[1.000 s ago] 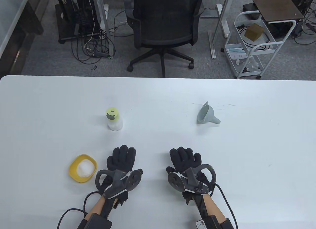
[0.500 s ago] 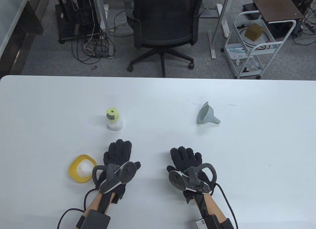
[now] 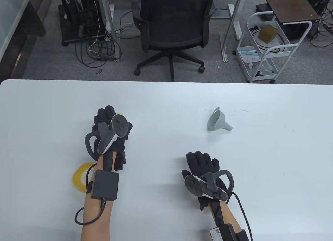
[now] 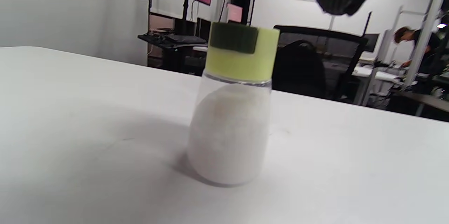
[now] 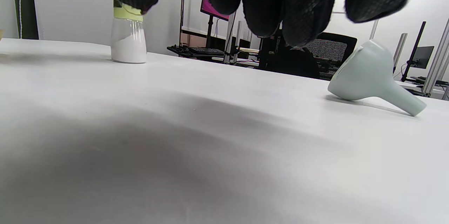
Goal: Unscrew the press dispenser and pour salt into it
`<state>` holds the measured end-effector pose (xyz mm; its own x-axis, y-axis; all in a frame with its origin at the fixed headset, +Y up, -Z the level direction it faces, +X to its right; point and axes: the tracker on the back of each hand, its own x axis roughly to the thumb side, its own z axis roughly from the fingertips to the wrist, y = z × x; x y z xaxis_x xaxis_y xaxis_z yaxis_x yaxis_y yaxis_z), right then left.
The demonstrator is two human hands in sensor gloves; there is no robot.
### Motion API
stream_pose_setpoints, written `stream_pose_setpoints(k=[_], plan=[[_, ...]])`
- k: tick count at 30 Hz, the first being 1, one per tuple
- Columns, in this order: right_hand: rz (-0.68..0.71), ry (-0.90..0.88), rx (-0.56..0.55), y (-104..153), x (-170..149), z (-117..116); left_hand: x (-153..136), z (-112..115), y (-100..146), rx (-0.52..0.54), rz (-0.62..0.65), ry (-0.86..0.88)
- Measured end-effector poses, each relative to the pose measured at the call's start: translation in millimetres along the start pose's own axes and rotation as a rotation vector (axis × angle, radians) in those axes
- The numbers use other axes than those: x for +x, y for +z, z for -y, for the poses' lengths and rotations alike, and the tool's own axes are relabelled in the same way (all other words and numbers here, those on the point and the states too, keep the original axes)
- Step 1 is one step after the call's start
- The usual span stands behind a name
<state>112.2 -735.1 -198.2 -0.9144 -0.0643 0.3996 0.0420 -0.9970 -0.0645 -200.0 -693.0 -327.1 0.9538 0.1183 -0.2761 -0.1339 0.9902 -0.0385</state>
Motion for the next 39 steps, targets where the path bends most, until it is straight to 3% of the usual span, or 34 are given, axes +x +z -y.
stream_pose_setpoints(k=[3,9,12,15,21,29,34,39], plan=[[0.001,0.001,0.008,-0.8,-0.3,-1.4,3.6,6.5,-15.4,-0.103,-0.050,0.003],[0.002,0.001,0.003,-1.1,-0.7,-1.5,3.6,27.1,-31.7,-0.177,-0.057,0.016],[-0.001,-0.005,0.009,-1.9,-1.2,-2.5,5.6,30.1,-31.2,-0.095,-0.046,0.010],[-0.003,-0.007,0.014,-2.3,-2.6,-2.9,11.0,26.1,-26.2,-0.098,0.005,0.013],[-0.020,-0.001,0.017,-2.2,-7.5,-3.9,42.9,17.3,8.5,-0.130,0.271,-0.075],[-0.041,-0.006,0.012,-0.3,-15.0,-3.4,86.7,19.1,85.2,-0.194,0.637,-0.079],[-0.048,-0.022,0.002,-0.1,-17.6,-1.9,100.6,33.0,122.4,-0.210,0.756,-0.114],[-0.043,-0.013,0.001,-0.4,-16.7,-2.3,97.5,43.2,135.8,-0.223,0.779,-0.105]])
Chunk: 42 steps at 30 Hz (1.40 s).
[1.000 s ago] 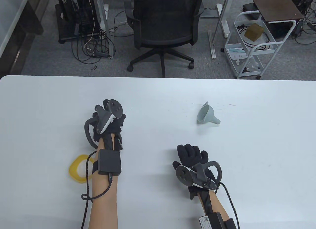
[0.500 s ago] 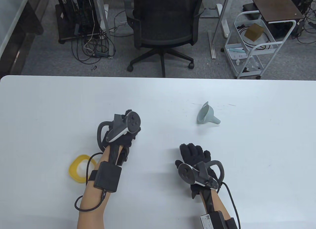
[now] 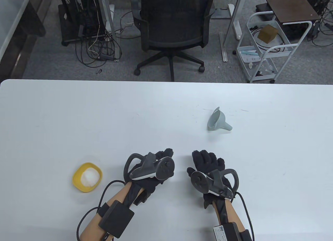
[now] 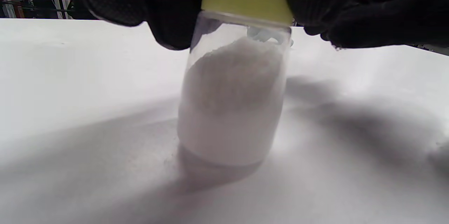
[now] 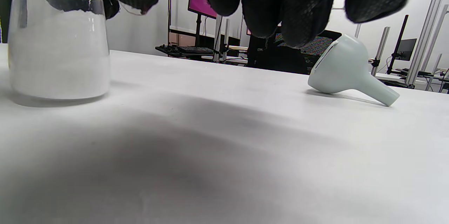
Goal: Unscrew the press dispenser and pour salt into it
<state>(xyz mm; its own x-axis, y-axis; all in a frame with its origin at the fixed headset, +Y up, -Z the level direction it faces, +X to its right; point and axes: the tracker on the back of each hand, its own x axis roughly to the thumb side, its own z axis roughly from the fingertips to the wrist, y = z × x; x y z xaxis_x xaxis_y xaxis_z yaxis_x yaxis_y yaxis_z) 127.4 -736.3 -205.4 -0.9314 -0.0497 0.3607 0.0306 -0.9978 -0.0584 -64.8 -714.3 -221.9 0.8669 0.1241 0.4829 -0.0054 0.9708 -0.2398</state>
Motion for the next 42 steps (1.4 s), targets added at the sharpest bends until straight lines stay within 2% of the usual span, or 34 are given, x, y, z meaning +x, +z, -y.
stream_pose_setpoints(k=[8,15,20,26,28,36,42], plan=[[0.005,0.006,0.004,-0.4,1.0,0.2,-11.4,8.9,9.8,0.083,-0.002,0.104],[0.006,0.002,0.010,-0.1,0.9,-0.4,-31.0,16.2,21.7,0.182,0.014,0.336],[0.003,0.004,0.007,-0.3,0.8,-0.5,-50.0,43.0,19.9,0.127,0.006,0.414],[0.001,0.016,0.016,-0.4,0.7,-1.7,-48.6,67.1,11.8,0.097,-0.015,0.397],[0.000,0.019,0.017,-0.3,0.6,-1.4,-47.5,72.1,10.0,0.124,-0.039,0.402],[0.027,-0.053,-0.012,-0.5,3.8,7.2,-49.0,74.2,9.0,0.124,-0.083,0.398],[0.149,-0.167,0.023,-0.8,20.9,20.5,-48.9,75.2,10.3,0.089,-0.076,0.381]])
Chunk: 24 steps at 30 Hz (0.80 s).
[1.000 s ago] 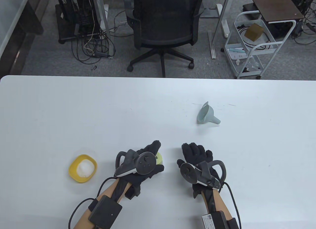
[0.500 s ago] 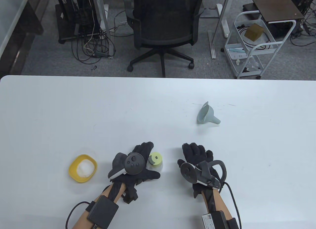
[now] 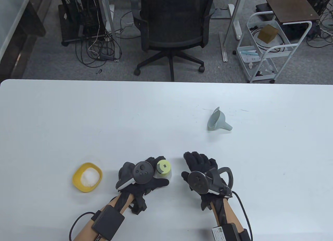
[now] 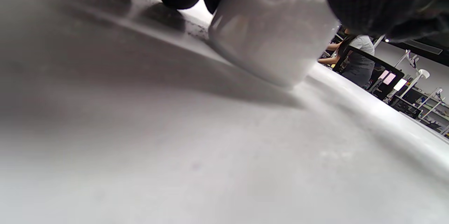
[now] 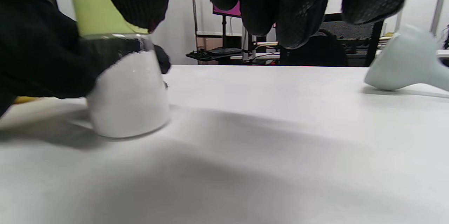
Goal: Unscrew the press dispenser and pour salt into it
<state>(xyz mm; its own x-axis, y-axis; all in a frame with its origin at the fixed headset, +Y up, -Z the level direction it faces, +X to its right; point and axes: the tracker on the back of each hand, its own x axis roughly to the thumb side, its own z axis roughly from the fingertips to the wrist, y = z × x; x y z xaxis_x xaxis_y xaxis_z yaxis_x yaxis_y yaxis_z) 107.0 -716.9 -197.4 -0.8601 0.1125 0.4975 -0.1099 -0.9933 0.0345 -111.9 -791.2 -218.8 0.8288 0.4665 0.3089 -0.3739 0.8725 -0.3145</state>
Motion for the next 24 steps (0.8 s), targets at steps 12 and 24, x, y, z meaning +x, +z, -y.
stream_pose_setpoints(k=[12,24], plan=[[0.013,0.030,-0.018,-28.8,47.5,-3.0,-0.7,0.0,-0.6,-0.010,-0.004,0.008],[-0.100,0.052,-0.155,-40.8,54.7,-16.7,-0.5,0.8,-1.5,-0.010,-0.010,-0.001]])
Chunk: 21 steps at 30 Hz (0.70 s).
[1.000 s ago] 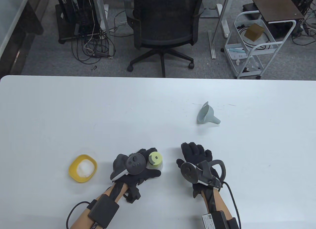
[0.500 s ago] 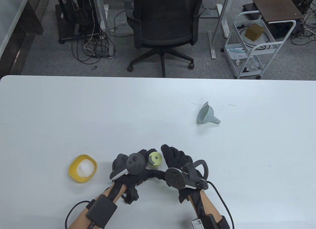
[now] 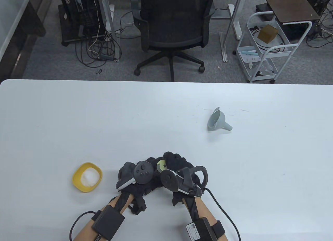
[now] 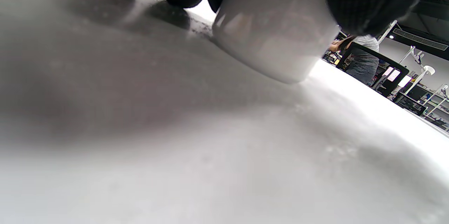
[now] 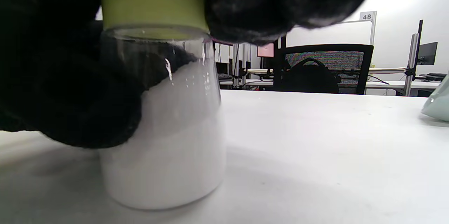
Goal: Unscrew the press dispenser and pour salt into it
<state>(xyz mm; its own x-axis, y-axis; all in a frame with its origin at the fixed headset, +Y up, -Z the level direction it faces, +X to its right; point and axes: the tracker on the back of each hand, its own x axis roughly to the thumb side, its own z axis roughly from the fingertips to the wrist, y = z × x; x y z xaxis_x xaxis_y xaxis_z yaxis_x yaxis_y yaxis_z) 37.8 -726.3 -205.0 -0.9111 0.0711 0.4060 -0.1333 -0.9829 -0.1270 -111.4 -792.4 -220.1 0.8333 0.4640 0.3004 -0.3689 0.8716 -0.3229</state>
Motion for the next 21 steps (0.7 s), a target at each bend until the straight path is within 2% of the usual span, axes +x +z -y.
stream_pose_setpoints(k=[8,21], plan=[[0.000,-0.049,-0.037,1.6,1.2,-2.9,-1.2,-0.4,-1.2,-0.009,-0.003,0.010],[0.135,-0.143,0.037,3.1,-4.6,-1.2,-0.7,1.2,-0.2,-0.010,-0.025,-0.015]])
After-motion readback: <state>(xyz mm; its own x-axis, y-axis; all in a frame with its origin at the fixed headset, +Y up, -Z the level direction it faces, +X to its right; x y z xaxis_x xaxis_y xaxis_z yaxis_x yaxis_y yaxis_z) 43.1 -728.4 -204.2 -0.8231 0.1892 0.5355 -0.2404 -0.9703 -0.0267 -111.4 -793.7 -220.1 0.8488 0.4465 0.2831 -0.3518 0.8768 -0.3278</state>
